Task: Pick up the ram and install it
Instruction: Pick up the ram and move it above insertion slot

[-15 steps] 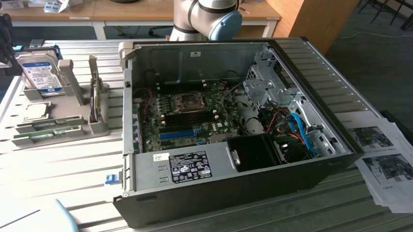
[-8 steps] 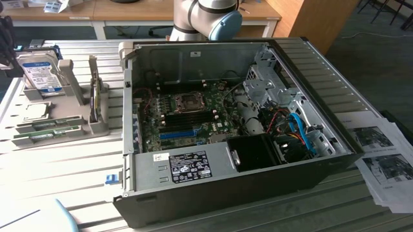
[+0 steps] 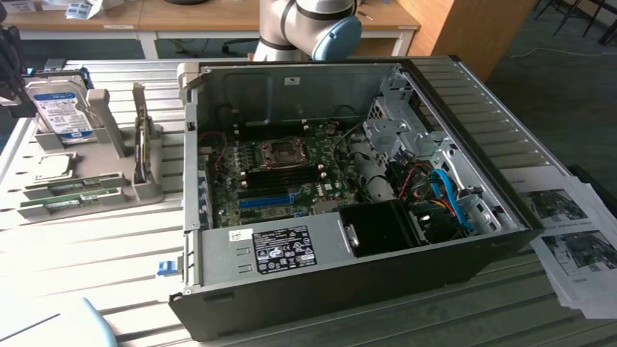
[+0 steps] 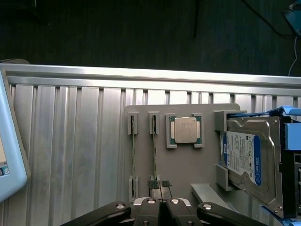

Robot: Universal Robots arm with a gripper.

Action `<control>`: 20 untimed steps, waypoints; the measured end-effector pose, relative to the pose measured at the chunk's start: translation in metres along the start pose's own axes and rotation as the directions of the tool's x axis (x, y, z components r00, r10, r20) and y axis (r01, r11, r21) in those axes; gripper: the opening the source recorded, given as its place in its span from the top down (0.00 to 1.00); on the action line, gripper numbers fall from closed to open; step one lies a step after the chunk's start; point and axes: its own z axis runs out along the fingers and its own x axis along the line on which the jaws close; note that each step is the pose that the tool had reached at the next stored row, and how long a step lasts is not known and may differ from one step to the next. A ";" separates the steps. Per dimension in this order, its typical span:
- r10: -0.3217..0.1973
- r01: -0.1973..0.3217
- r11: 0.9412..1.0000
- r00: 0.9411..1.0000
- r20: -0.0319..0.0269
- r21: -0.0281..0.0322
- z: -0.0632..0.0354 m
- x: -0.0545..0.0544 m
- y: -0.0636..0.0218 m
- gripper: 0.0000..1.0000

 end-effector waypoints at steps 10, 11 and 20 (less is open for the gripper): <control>0.000 0.000 1.000 1.000 0.000 0.000 0.0061 0.000 -0.0002 0.91; 0.000 0.000 1.000 1.000 0.000 0.000 0.0069 0.000 -0.0002 0.91; 0.000 0.000 1.000 1.000 0.000 0.000 0.0144 0.000 -0.0004 0.91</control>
